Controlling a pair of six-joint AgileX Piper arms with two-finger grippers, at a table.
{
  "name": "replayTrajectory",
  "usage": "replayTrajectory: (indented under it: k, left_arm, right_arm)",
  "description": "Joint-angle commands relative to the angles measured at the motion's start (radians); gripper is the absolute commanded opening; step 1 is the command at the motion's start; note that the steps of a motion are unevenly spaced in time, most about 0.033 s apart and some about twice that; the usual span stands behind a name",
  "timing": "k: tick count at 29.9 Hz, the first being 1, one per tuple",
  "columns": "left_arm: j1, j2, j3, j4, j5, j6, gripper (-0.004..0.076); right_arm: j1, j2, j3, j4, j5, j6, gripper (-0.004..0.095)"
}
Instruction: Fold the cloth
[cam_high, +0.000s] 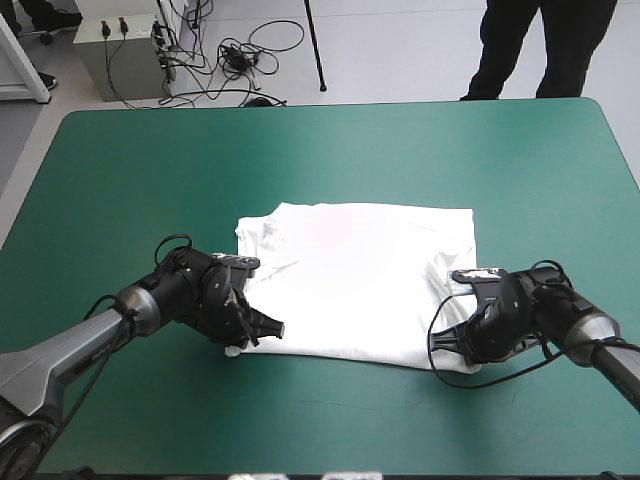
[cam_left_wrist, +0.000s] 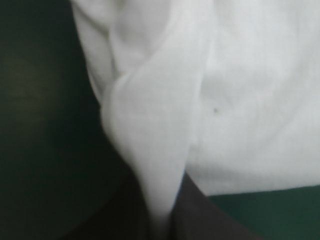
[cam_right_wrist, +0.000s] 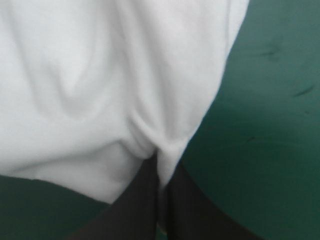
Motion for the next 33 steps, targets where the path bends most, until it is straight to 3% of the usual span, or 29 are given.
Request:
replayTrajectory:
  k: [1, 8, 16, 26, 33]
  left_arm:
    - [0.0, -0.095, -0.012, 0.04, -0.001, -0.027, -0.0009]
    - [0.0, -0.263, -0.012, 0.036, 0.034, -0.036, -0.0009]
    - [0.0, -0.35, -0.069, 0.051, 0.052, -0.068, -0.0009]
    - [0.002, -0.293, -0.179, 0.151, -0.051, -0.13, -0.0009]
    - [0.002, -0.229, -0.181, 0.252, -0.21, -0.217, -0.0009]
  right_arm:
    - [0.002, -0.073, -0.092, 0.028, 0.077, 0.004, -0.0017]
    - [0.002, -0.123, -0.233, 0.028, 0.244, 0.011, -0.0017]
    - [0.002, -0.137, -0.335, 0.002, 0.281, 0.026, -0.0017]
    - [0.002, -0.135, -0.406, -0.087, 0.122, 0.066, -0.0017]
    - [0.0, -0.097, -0.408, -0.196, -0.049, 0.111, -0.0017]
